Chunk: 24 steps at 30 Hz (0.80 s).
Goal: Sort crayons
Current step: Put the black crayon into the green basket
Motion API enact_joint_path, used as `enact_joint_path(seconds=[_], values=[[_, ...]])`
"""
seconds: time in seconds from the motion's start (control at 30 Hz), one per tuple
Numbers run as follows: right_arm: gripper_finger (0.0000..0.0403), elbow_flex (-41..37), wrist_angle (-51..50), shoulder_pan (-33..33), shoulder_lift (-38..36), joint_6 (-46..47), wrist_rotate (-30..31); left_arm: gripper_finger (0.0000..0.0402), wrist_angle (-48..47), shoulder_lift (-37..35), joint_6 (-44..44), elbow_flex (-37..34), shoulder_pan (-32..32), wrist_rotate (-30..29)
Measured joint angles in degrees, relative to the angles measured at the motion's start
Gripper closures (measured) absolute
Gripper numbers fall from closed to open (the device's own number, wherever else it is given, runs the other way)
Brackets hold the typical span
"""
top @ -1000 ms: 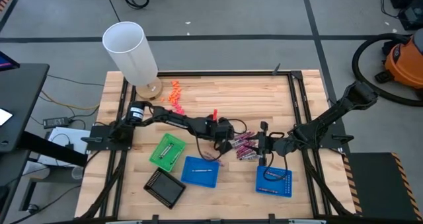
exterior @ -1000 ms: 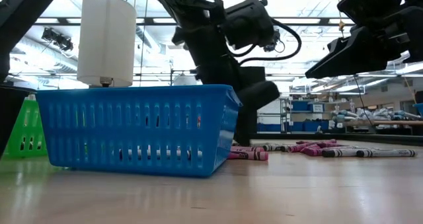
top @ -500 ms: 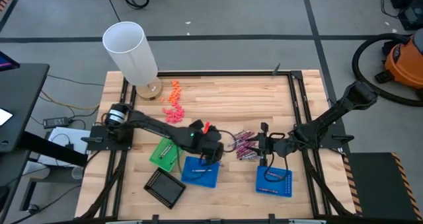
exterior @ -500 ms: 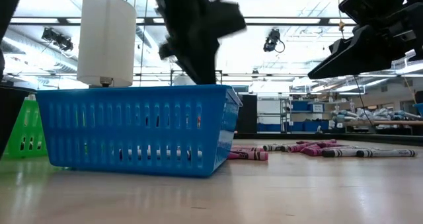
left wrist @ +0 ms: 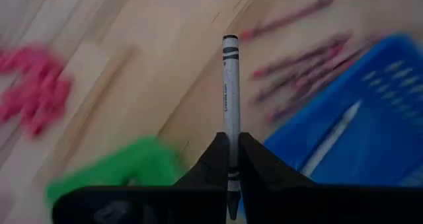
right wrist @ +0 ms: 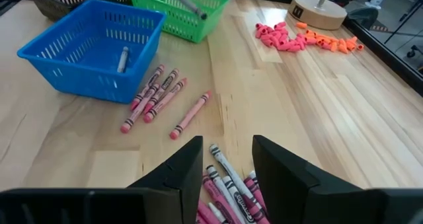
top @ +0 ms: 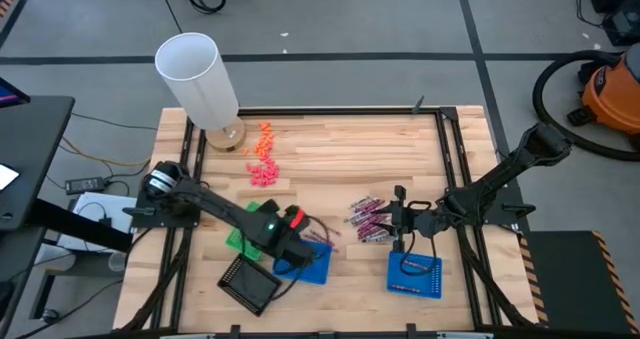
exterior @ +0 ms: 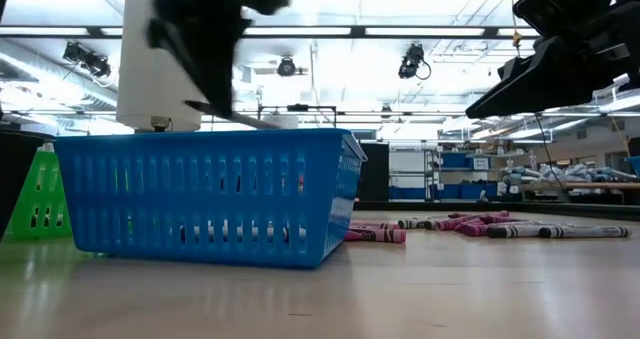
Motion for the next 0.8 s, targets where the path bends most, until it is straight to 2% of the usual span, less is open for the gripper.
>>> enact_joint_path(seconds=[0.33, 0.47, 0.8], values=[[0.026, 0.0, 0.35, 0.13, 0.0, -0.23, 0.01, 0.0386, -14.59, -1.33, -15.76, 0.08, -6.13, 2.68], [0.026, 0.0, 0.52, 0.24, 0.0, -0.04, -0.03, 0.0386, -17.38, -1.46, -16.59, -0.87, -6.53, 2.87], [0.026, 0.0, 0.39, 0.31, 0.0, -0.29, 0.19, 0.0385, -17.13, -1.44, -15.12, -11.02, -6.29, 4.44]])
